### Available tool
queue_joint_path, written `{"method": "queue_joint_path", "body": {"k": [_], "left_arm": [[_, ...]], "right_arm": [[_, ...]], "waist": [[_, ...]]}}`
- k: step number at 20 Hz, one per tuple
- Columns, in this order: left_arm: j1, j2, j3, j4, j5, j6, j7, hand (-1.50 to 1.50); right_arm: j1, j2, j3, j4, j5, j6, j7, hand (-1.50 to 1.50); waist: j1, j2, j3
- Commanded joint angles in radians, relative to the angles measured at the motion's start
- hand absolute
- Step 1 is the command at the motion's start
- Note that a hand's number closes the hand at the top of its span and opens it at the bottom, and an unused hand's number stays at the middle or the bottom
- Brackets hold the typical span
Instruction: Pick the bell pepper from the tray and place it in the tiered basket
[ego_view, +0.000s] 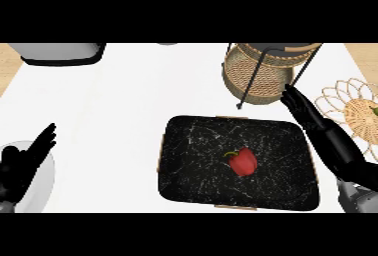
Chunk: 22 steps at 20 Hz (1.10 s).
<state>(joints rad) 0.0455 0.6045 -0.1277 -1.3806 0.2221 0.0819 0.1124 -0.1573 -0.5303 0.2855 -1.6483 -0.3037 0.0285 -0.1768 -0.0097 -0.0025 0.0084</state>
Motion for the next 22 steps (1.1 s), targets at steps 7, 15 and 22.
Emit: {"method": "queue_joint_path", "body": {"k": [7,15,22], "left_arm": [[0.045,-0.21,-0.023,-0.036,-0.02,0.172,-0.045,0.0],[0.012,-0.338,-0.08,-0.002,-0.099,0.229,-0.081,0.0],[0.025,-0.356,-0.091,-0.017,-0.106,0.243,-0.093,0.0]], "right_arm": [[-0.04,-0.123,-0.277,-0.017,0.28,-0.336,0.035,1.5],[0.207,0.177,-0.32,-0.256,0.071,-0.364,-0.141,-1.5],[0.372,-0.078,-0.169,-0.438,0.275,-0.278,0.197,-1.5]], "waist": [[-0.075,-0.017,-0.022],[-0.001,0.001,-0.008],[-0.017,-0.001,-0.013]]}}
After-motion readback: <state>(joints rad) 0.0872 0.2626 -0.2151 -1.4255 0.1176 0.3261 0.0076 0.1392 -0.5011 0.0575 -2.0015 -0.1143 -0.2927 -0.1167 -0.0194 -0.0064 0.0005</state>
